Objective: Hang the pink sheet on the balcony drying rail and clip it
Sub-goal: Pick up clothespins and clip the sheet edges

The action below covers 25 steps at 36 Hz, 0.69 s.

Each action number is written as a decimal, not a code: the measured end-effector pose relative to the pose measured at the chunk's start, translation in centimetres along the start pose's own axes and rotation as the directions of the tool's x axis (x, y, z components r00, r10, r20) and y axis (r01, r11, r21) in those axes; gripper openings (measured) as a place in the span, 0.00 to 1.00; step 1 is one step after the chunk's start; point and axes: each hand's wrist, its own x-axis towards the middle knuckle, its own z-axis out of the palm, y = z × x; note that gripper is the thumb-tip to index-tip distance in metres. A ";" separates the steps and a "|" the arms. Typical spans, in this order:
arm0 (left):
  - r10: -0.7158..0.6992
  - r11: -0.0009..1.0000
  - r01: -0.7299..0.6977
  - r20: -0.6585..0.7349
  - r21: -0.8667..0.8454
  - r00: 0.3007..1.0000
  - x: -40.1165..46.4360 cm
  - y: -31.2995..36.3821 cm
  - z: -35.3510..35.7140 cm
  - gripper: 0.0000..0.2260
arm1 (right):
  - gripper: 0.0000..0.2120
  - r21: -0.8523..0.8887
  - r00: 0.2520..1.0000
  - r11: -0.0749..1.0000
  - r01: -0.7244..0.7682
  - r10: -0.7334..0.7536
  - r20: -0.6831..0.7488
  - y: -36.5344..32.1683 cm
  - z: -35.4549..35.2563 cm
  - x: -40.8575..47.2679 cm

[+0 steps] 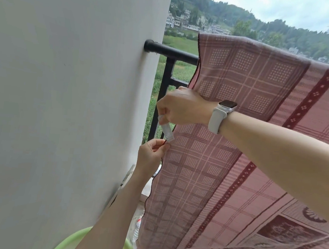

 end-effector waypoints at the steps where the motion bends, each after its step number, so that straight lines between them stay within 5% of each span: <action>1: 0.004 1.000 -0.004 -0.002 0.002 1.000 -0.1 0.0 0.0 0.03 | 0.07 -0.017 1.000 1.000 0.001 -0.001 0.018 0.0 0.2 0.1; 9: -0.005 0.998 0.006 -0.013 0.055 1.000 -0.4 0.4 -0.3 0.02 | 0.14 -0.301 0.989 0.953 0.021 0.024 0.144 -0.7 1.2 -0.5; 14: -0.041 0.998 0.044 -0.058 0.041 0.997 -0.6 1.3 -0.3 0.03 | 0.17 -0.335 0.995 0.939 0.079 -0.054 0.082 -0.7 2.2 -2.9; 16: -0.043 0.998 0.046 -0.066 0.050 0.997 -1.2 1.6 -0.4 0.04 | 0.24 -0.268 0.990 0.957 0.114 -0.133 -0.055 -0.5 2.9 -5.2; 20: 0.060 0.942 0.014 -0.209 0.336 0.976 -3.4 1.6 0.8 0.13 | 0.15 0.094 0.825 0.987 0.127 -0.053 -0.563 0.1 5.3 -11.6; 22: 0.230 0.853 -0.047 -0.293 0.520 0.928 -5.5 1.7 2.5 0.18 | 0.15 0.177 0.768 0.984 0.009 0.107 -0.631 0.8 7.2 -16.0; 25: 0.455 0.669 -0.213 -0.166 0.712 0.875 -8.6 1.7 6.9 0.20 | 0.15 0.243 0.733 0.946 -0.214 0.320 -0.601 2.6 10.5 -23.5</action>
